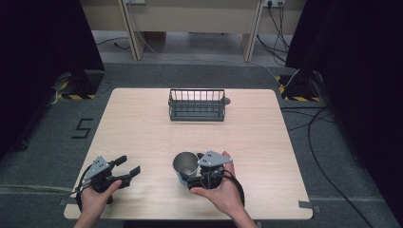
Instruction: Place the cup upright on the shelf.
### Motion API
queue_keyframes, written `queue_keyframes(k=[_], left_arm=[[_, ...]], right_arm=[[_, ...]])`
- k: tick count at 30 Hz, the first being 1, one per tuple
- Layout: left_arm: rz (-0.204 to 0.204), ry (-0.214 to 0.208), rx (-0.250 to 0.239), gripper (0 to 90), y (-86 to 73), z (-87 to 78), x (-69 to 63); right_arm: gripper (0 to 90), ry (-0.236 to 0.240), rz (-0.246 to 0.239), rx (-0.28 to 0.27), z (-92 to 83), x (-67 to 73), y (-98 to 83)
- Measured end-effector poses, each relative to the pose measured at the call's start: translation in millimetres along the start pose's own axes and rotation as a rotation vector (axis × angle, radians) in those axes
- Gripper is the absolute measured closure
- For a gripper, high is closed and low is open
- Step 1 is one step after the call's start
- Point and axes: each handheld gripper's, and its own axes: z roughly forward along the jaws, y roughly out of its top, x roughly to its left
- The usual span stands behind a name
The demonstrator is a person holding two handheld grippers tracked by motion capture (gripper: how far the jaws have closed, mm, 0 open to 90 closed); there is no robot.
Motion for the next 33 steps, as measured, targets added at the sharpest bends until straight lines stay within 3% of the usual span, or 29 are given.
queue_keyframes(k=[16, 24, 33], left_arm=[[0.008, -0.012, 0.010, 19.6, -0.2, 3.5, -2.3], [0.008, -0.022, 0.019, 19.6, -0.8, 5.4, -3.3], [0.017, -0.042, 0.030, 19.6, -1.1, 10.3, -6.2]], right_arm=[[5.8, -0.010, -0.010, 0.022, 20.8, -1.3, -4.7], [6.5, -0.038, -0.017, -0.001, 31.5, -4.2, -3.6], [7.2, -0.032, -0.035, -0.019, 34.8, -4.5, -3.3]])
